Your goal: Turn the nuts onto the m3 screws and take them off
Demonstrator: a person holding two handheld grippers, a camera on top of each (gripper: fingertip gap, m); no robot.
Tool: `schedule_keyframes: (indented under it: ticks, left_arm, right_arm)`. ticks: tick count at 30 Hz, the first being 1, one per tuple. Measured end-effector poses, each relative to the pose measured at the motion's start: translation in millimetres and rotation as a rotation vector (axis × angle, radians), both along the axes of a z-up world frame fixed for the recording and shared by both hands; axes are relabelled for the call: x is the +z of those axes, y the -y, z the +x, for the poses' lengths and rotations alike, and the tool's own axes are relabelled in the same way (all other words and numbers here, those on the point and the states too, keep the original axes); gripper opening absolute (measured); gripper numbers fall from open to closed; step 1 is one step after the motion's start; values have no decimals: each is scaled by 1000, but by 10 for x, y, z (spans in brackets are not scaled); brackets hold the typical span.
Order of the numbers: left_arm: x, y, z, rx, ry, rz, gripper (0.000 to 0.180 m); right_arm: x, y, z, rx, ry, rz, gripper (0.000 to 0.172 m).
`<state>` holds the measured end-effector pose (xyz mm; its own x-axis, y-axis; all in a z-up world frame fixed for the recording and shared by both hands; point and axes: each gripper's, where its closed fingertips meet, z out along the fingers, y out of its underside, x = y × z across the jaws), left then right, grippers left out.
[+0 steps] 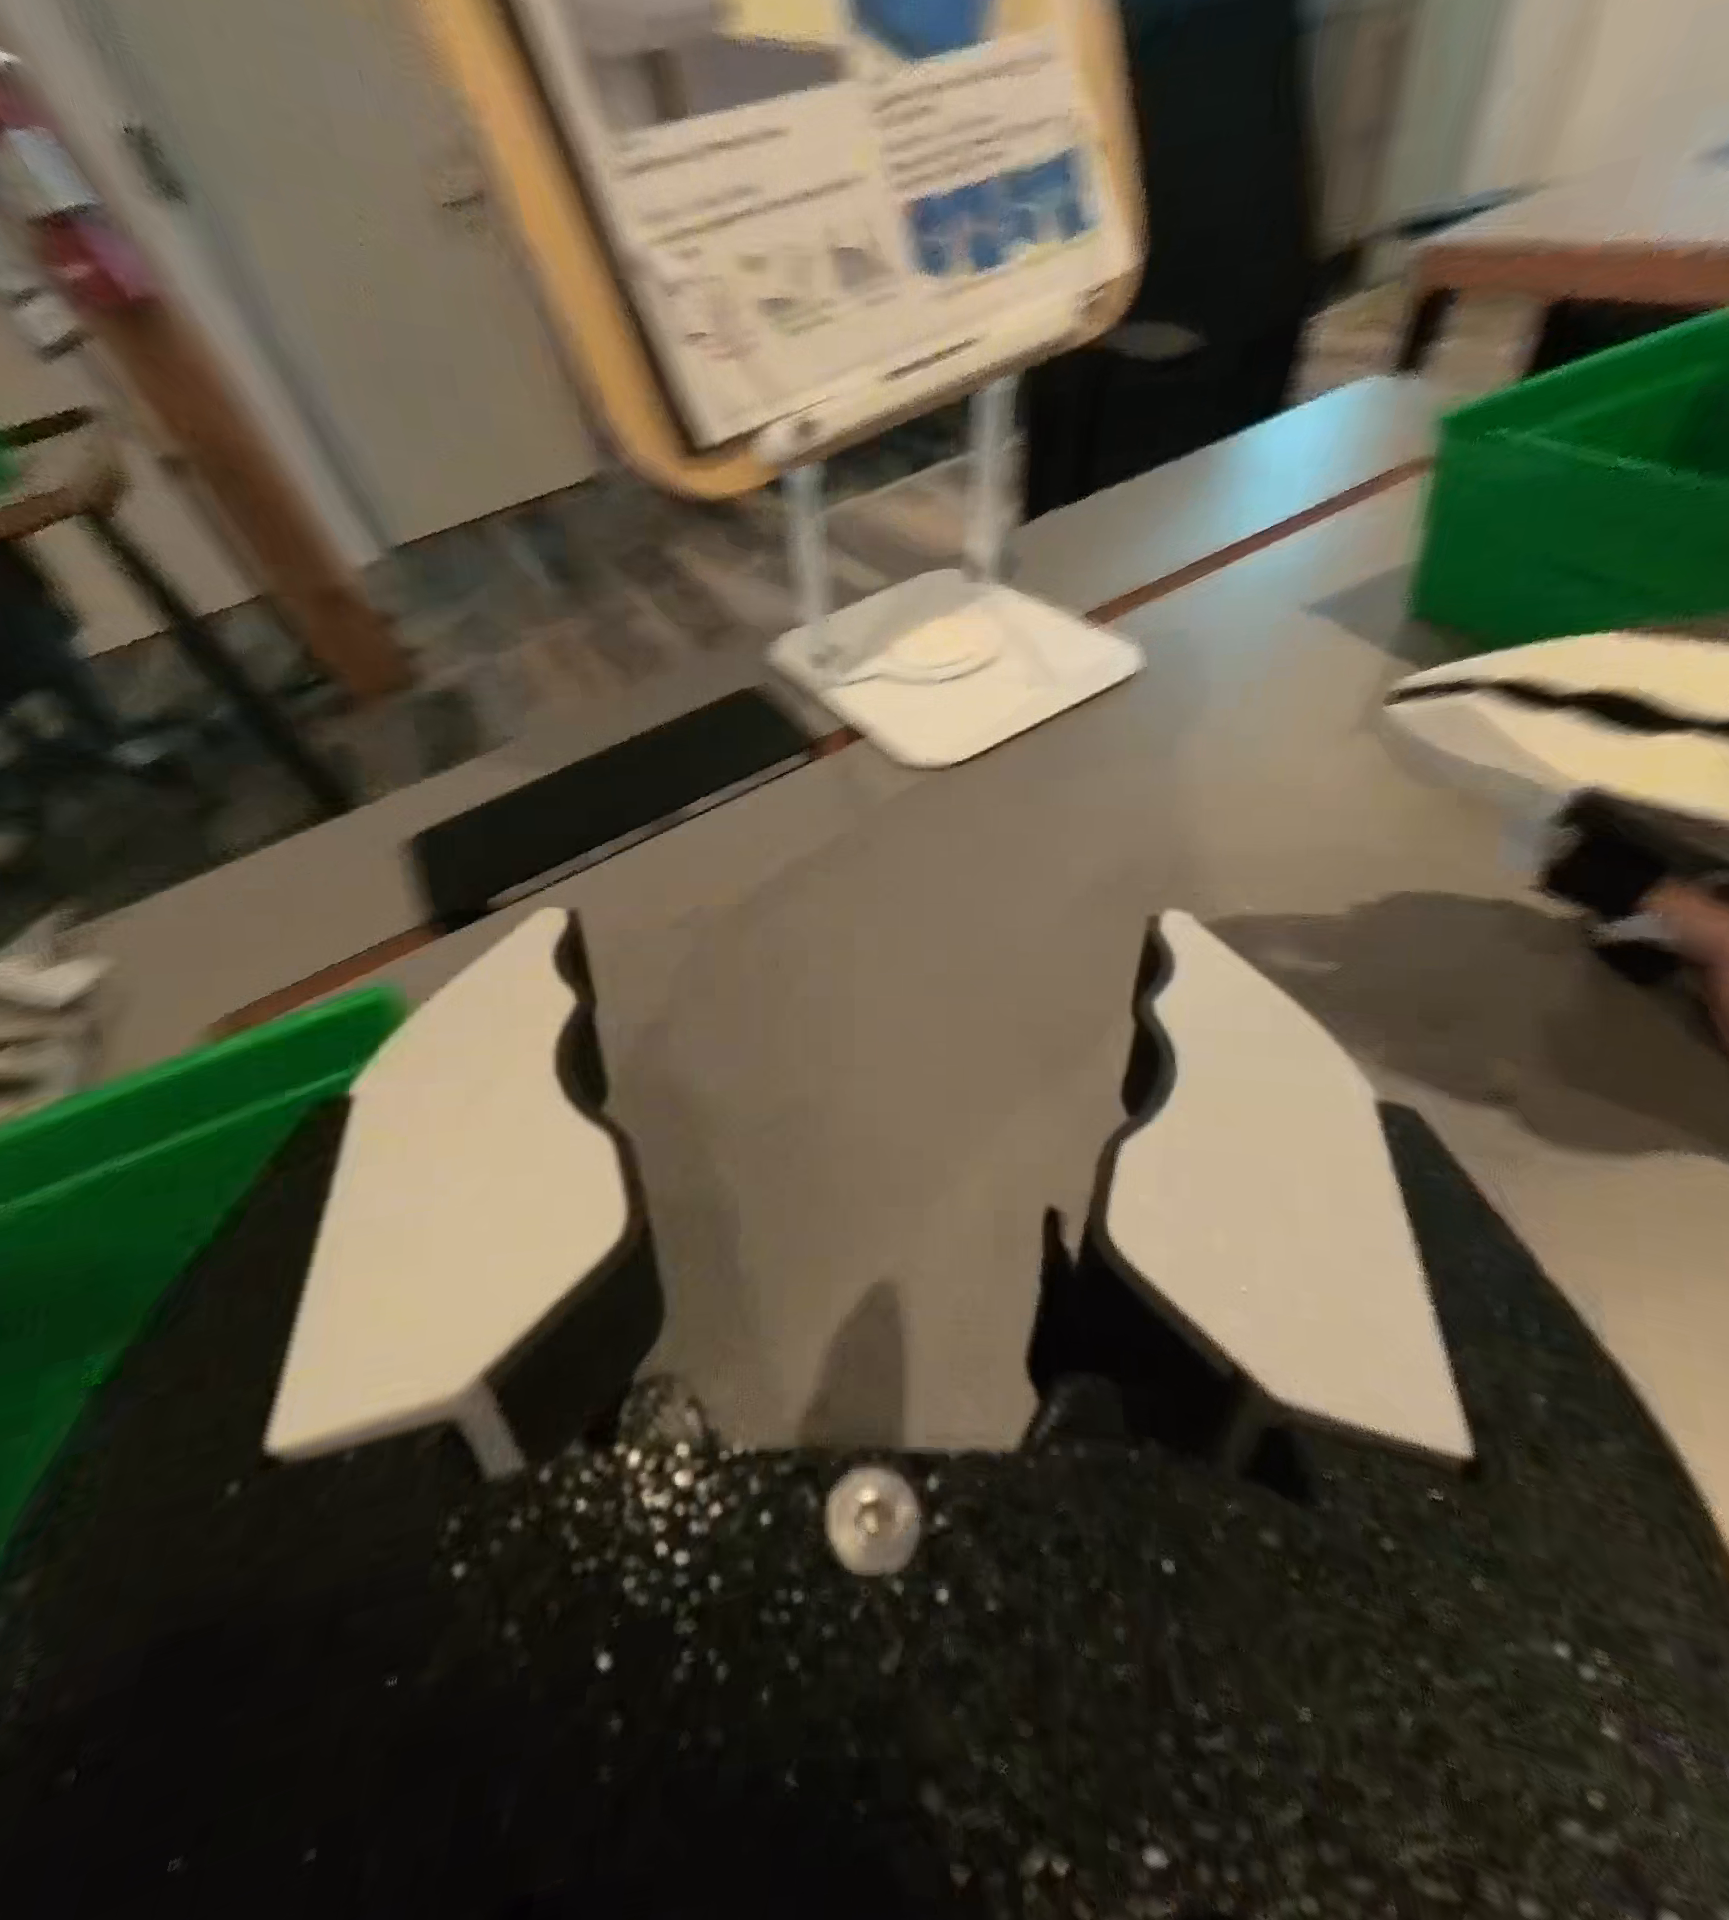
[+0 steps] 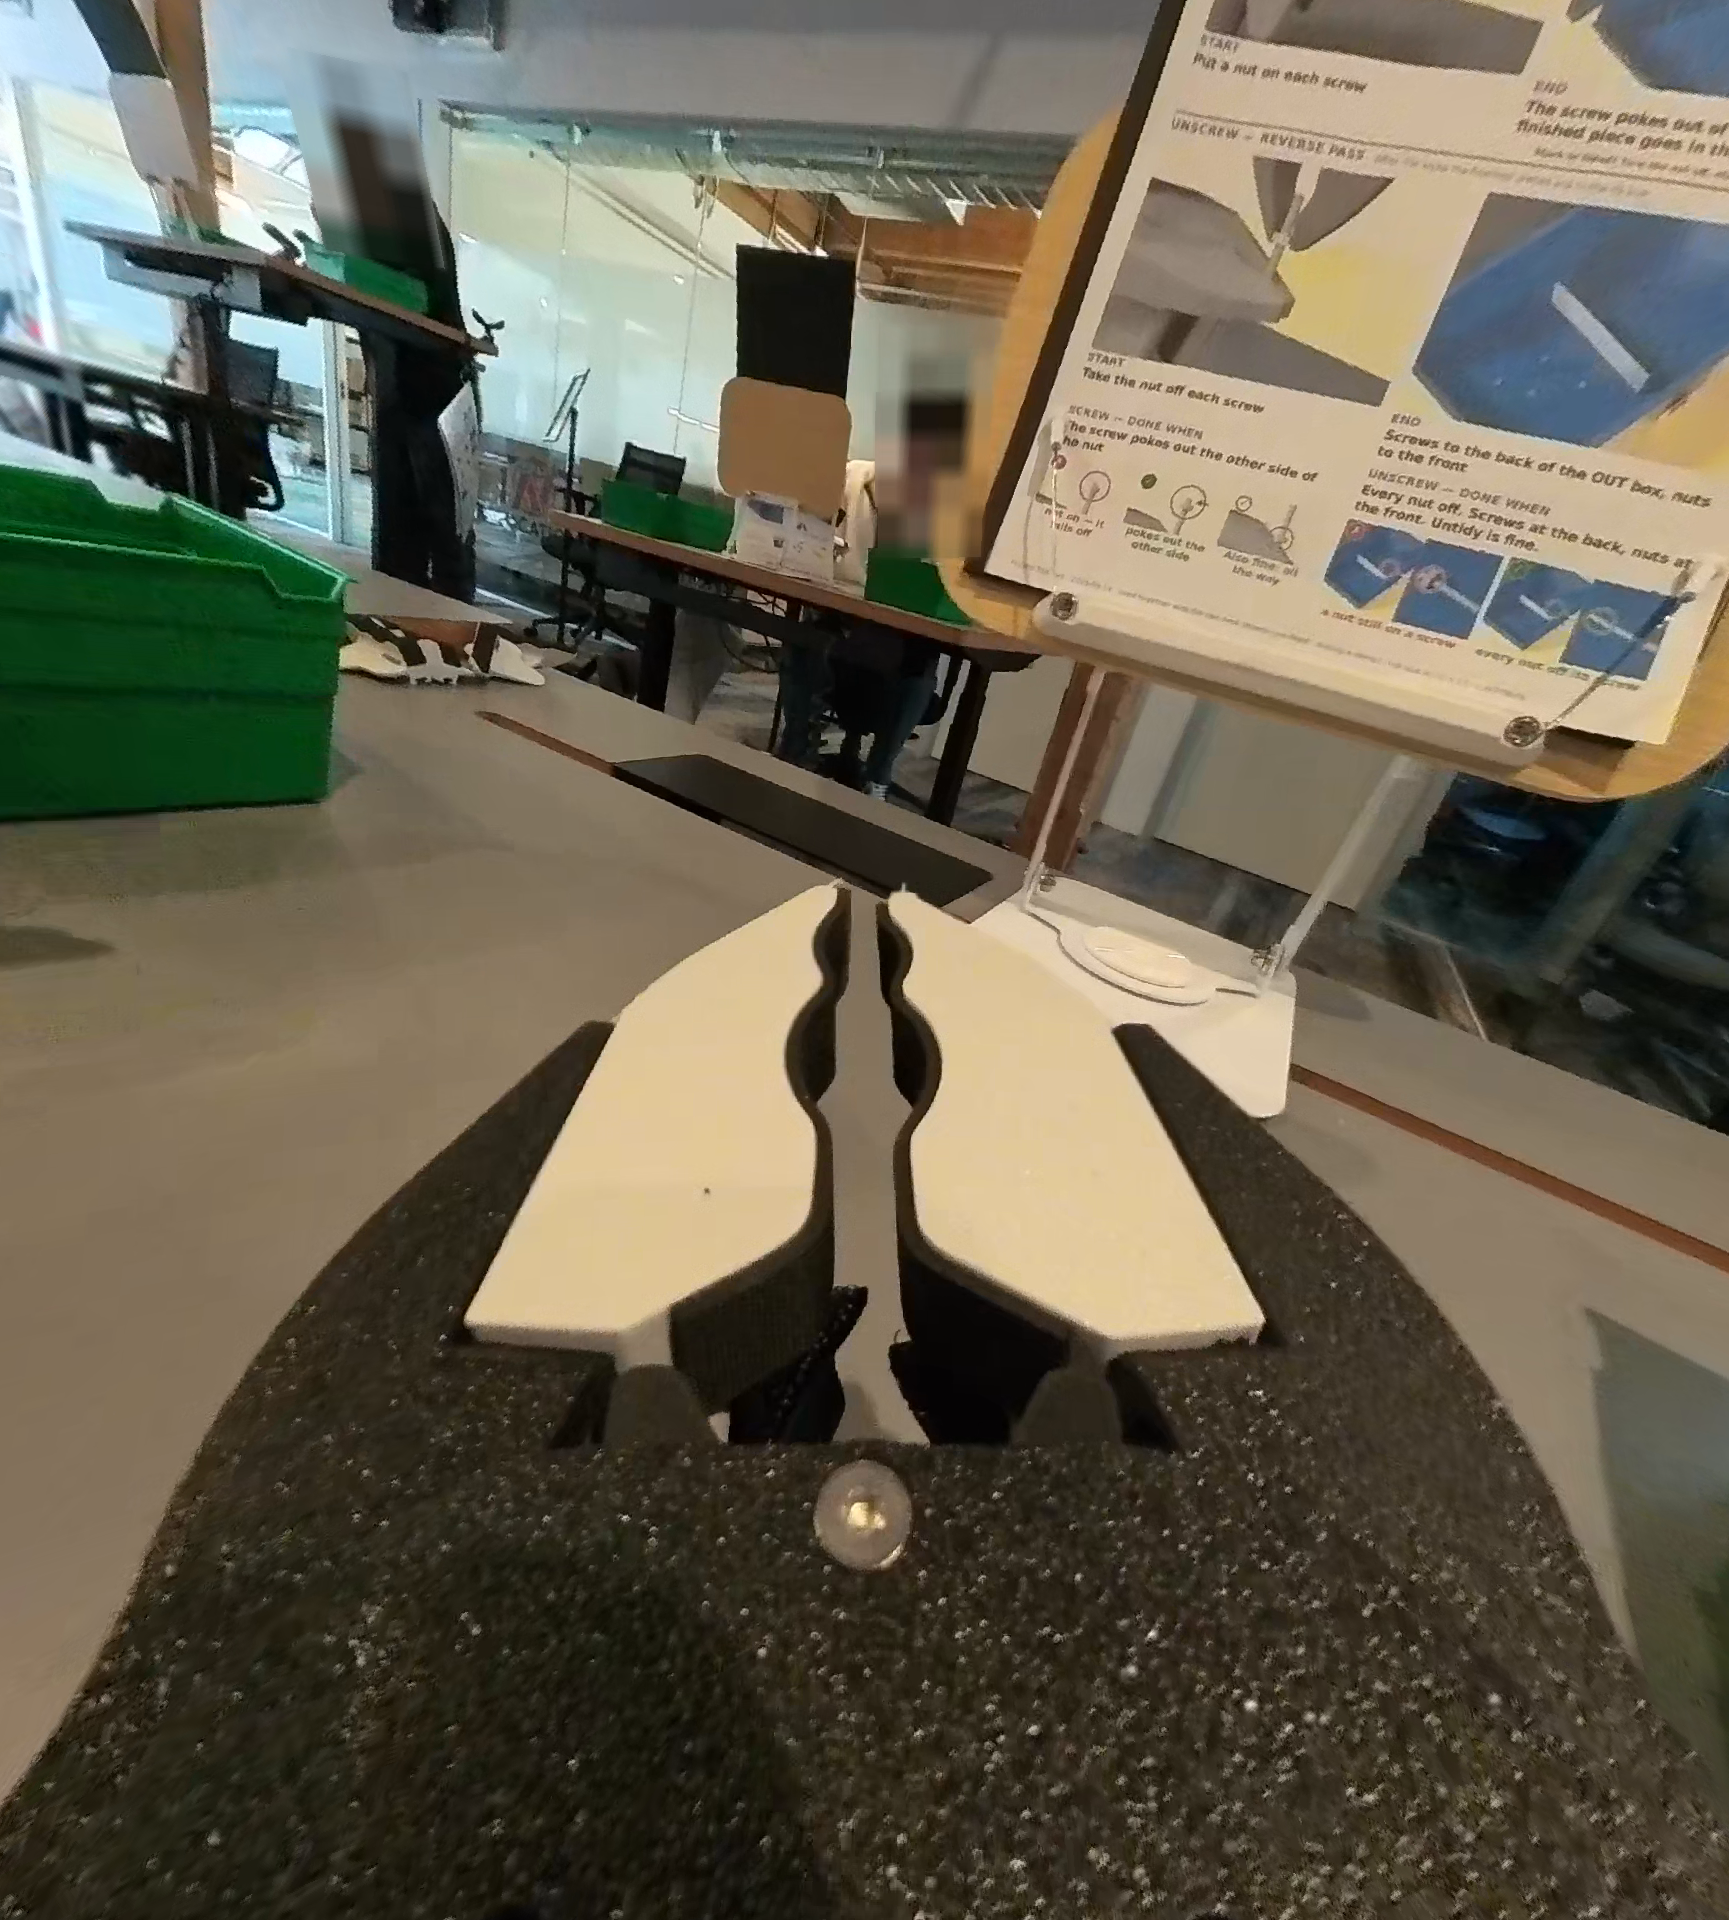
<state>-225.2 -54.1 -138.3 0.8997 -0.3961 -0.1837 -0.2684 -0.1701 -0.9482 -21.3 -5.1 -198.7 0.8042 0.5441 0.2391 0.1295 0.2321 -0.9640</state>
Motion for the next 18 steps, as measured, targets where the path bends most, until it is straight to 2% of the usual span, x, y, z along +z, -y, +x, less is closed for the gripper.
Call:
schedule_keyframes:
  ticks: [2, 4, 9, 10, 12, 16, 18]
  left_arm:
    - [-72, 113, -470, 148, -89, -117, 100]
    - [-264, 256, -852, 250, -103, -292, 100]
    - [-804, 541, -1251, 328, 46, -649, 91]
    - [-884, 578, -1302, 342, 40, -689, 86]
    - [-1014, 636, -1357, 346, -5, -748, 57]
    - [-1222, 729, -1317, 323, -62, -864, 43]
    - [-1267, 756, -1279, 296, -88, -898, 23]
  right_arm:
    - [-3, -8, 6, 2, -10, -9, 5]
    - [-12, -13, 1, 6, -12, -16, 5]
    - [-33, -11, -36, 17, 7, -21, 4]
    - [-35, -10, -42, 18, 12, -20, 4]
    - [-35, -6, -47, 18, 17, -17, 4]
    - [-4, 0, -34, 7, 13, 3, 4]
    - [-4, -1, -34, 8, 11, 0, 4]
